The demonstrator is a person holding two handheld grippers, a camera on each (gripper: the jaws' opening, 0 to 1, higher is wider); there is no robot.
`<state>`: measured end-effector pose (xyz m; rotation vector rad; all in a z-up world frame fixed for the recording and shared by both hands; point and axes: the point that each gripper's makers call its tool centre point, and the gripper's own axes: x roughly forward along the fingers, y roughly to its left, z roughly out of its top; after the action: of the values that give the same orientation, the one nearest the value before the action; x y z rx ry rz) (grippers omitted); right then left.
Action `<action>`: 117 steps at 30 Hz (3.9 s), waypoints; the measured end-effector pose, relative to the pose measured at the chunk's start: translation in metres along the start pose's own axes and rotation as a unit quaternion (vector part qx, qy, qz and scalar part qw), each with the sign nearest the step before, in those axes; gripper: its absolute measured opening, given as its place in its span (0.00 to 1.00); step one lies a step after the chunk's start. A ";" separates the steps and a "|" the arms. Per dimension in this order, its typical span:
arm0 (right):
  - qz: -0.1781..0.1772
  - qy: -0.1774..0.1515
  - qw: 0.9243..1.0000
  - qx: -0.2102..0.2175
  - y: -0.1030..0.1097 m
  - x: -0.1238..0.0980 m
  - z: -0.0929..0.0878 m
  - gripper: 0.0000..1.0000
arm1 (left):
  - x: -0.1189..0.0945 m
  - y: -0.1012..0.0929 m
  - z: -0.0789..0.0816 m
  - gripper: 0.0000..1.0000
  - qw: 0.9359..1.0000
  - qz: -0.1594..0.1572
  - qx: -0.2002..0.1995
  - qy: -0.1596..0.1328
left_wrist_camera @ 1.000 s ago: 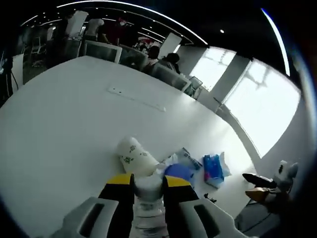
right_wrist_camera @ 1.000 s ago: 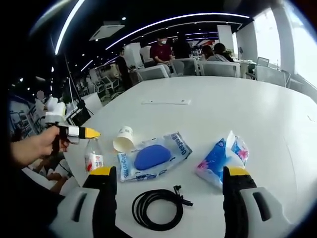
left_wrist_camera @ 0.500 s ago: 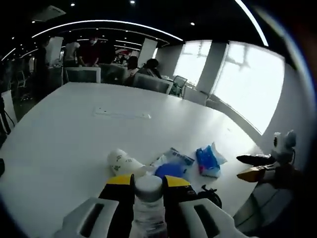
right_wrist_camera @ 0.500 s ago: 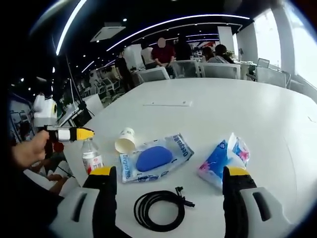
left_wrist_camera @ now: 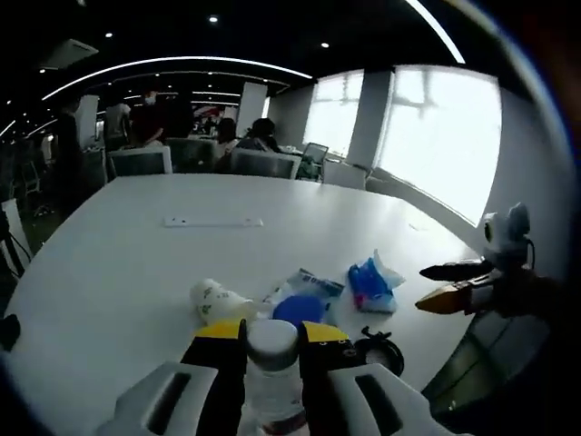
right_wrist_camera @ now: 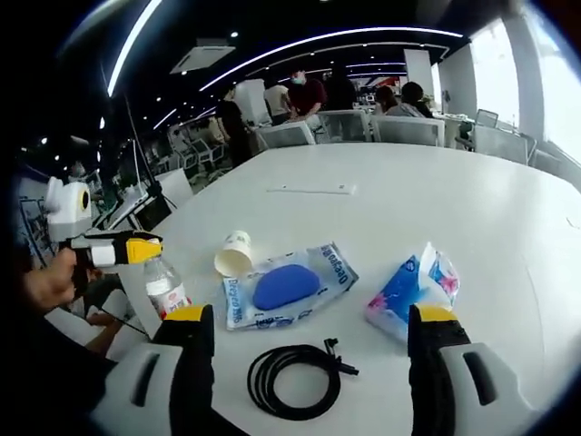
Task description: Arrange the tabletop items into an orderly group along one side of the table until the central work area is clear of visible clutter.
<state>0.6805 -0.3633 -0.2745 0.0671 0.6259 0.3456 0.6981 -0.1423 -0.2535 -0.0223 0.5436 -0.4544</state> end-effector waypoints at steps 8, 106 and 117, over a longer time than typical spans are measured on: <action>0.004 0.003 1.000 -0.005 0.002 -0.004 -0.003 0.85 | -0.011 -0.005 -0.004 0.19 1.000 0.004 0.016 -0.004; 0.030 0.014 0.999 -0.030 -0.011 -0.017 -0.016 0.84 | -0.039 -0.019 -0.033 0.19 0.996 0.078 0.032 -0.008; 0.023 0.012 0.999 -0.026 -0.015 -0.017 -0.016 0.84 | -0.036 0.002 -0.015 0.19 0.996 0.082 0.023 -0.016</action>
<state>0.6627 -0.3835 -0.2797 0.0273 0.6405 0.4076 0.6637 -0.1235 -0.2489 0.0595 0.4997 -0.3067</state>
